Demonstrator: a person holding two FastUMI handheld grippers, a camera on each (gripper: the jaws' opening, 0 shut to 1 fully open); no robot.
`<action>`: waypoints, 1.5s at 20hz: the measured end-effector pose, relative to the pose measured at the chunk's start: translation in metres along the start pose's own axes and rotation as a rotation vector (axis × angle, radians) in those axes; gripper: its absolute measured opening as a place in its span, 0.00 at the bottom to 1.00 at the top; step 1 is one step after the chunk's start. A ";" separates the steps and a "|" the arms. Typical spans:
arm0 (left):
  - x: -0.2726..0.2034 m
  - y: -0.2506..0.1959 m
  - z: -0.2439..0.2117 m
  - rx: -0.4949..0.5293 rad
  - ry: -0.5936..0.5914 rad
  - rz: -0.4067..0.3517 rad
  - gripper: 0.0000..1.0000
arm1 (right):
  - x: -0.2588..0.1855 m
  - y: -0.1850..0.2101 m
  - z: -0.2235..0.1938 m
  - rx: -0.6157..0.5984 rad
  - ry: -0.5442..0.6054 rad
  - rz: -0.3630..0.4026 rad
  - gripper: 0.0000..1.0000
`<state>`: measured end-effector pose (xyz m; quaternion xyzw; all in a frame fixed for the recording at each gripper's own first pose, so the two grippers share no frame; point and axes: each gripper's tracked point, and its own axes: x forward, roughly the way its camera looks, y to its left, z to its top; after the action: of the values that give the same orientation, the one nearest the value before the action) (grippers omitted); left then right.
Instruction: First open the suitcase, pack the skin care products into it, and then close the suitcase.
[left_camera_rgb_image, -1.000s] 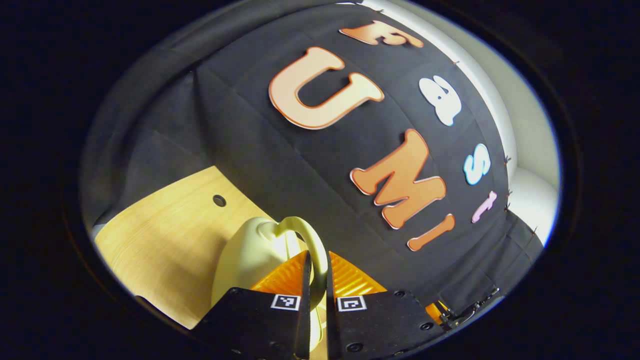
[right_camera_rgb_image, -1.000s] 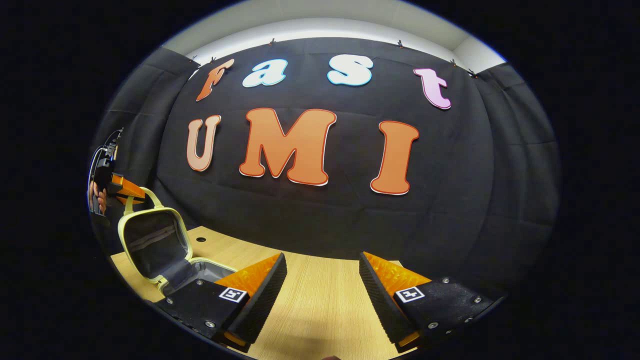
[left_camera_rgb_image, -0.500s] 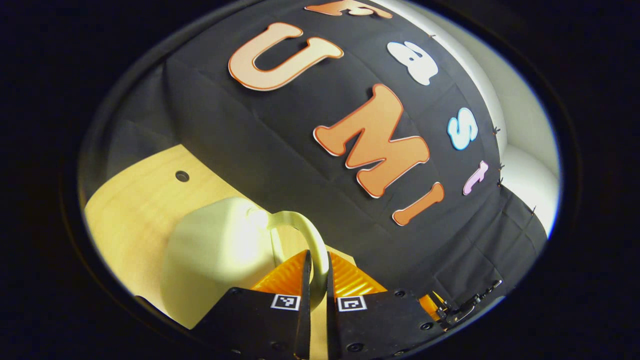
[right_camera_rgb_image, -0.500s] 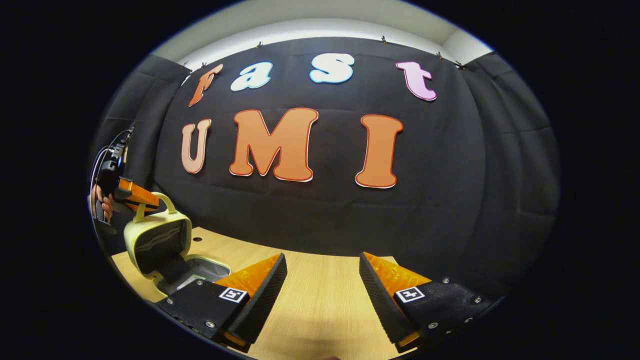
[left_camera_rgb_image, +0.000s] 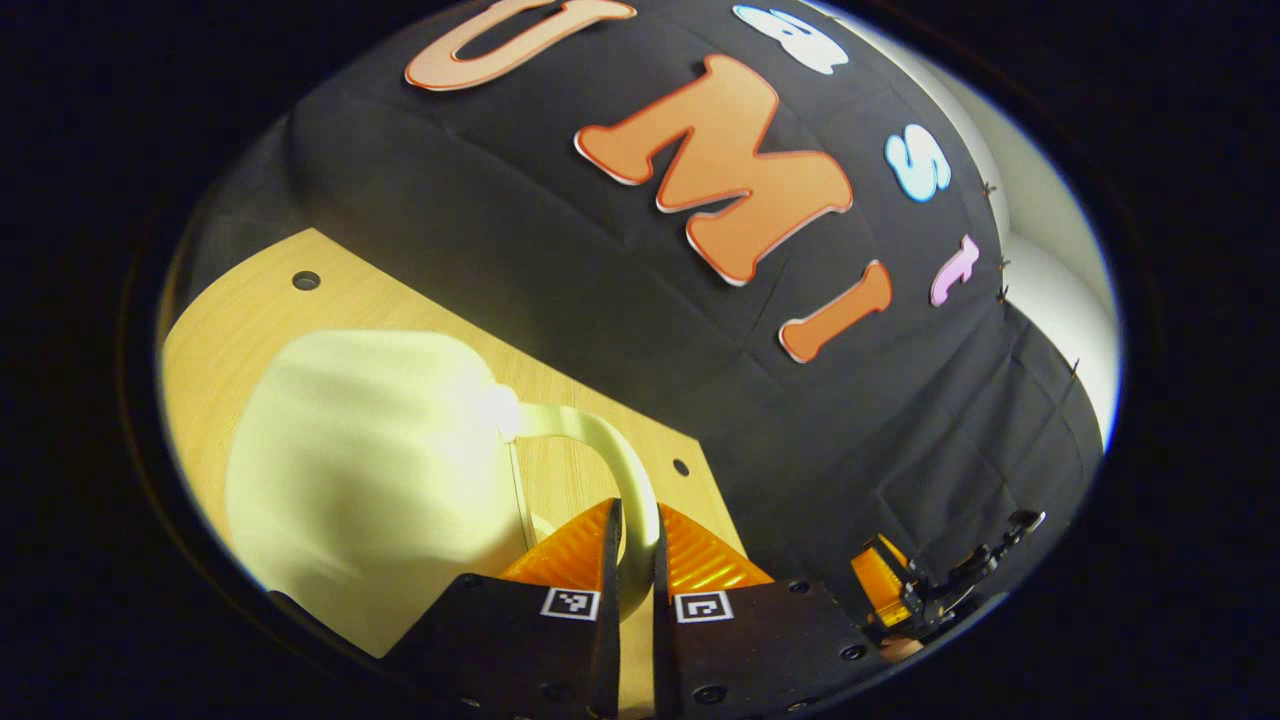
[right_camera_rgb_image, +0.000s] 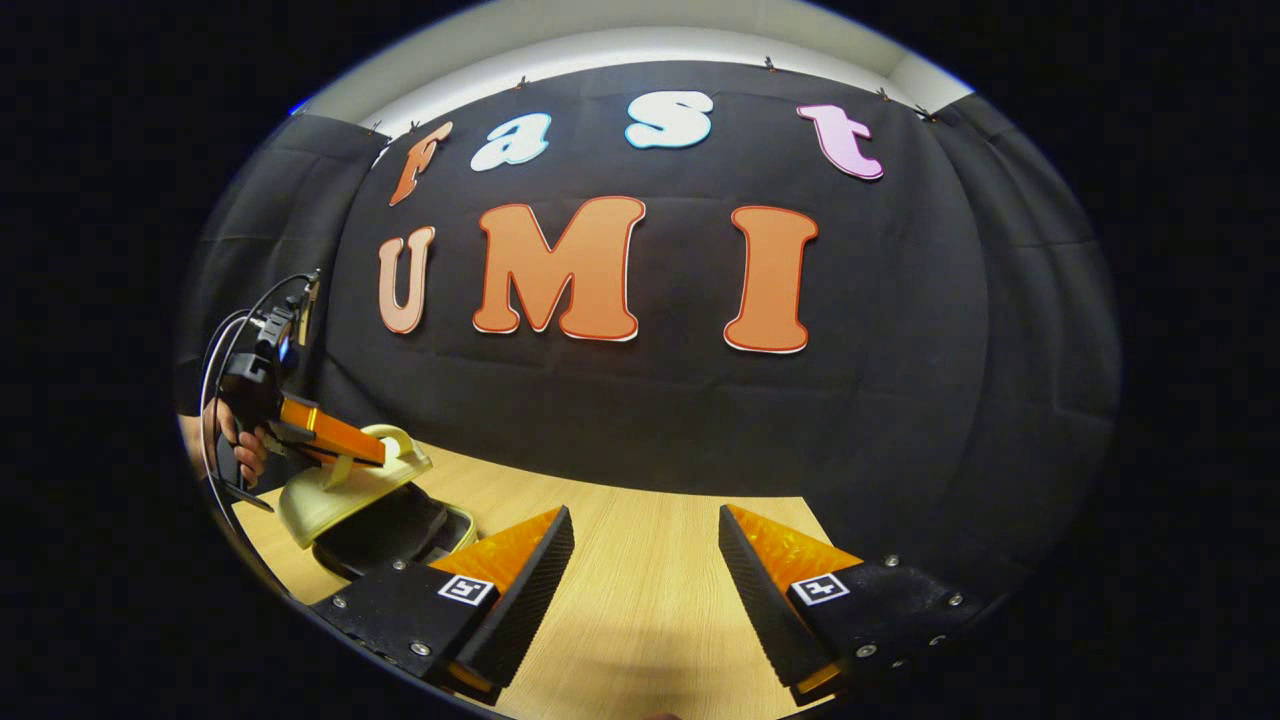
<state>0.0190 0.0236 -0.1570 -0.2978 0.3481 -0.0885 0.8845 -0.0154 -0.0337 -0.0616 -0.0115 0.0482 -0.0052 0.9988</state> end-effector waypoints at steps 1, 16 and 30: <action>0.007 -0.002 -0.011 0.022 0.030 0.011 0.13 | 0.001 0.000 -0.001 0.003 0.005 0.003 0.93; 0.038 -0.010 -0.104 0.292 0.239 0.194 0.46 | 0.014 0.005 -0.010 -0.012 0.027 0.032 0.92; -0.017 -0.109 0.001 0.724 -0.463 0.331 0.99 | 0.019 0.035 0.052 -0.003 -0.132 0.014 0.92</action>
<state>0.0127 -0.0577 -0.0822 0.0781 0.1310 0.0068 0.9883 0.0093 0.0022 -0.0121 -0.0129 -0.0175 0.0025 0.9998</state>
